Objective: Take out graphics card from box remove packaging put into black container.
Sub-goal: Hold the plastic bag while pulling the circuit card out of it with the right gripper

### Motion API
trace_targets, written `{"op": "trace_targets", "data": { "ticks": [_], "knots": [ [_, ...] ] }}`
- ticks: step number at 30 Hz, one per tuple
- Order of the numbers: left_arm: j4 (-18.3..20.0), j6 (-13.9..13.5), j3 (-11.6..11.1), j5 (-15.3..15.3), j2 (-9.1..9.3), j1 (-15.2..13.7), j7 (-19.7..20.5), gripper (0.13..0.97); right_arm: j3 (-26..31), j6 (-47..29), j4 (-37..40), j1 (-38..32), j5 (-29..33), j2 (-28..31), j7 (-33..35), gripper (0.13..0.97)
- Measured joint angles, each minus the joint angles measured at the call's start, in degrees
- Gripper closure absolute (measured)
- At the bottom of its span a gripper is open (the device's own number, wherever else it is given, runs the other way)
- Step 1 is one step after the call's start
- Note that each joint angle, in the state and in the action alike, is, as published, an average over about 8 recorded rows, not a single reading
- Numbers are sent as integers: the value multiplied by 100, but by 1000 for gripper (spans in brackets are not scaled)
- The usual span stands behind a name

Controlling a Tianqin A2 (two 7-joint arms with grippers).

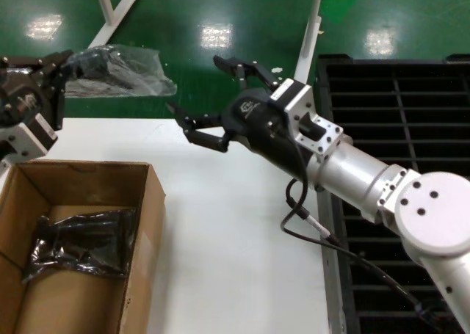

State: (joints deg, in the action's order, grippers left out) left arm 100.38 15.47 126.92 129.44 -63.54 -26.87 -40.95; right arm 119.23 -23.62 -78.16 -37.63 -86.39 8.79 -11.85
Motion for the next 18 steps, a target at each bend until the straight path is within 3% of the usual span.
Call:
{"op": "trace_targets", "data": {
  "ticks": [5, 13, 18],
  "knots": [
    [-7, -56, 65, 27, -156, -74, -69, 955, -41, 1, 255, -141, -63, -175, 212, 407],
    [-40, -169, 164, 37, -297, -221, -128, 955, -126, 36, 976, -426, -251, -571, 686, 629],
    [-57, -217, 233, 42, -319, -299, -130, 955, -150, 13, 1503, -627, -580, -765, 1104, 651]
  ]
}}
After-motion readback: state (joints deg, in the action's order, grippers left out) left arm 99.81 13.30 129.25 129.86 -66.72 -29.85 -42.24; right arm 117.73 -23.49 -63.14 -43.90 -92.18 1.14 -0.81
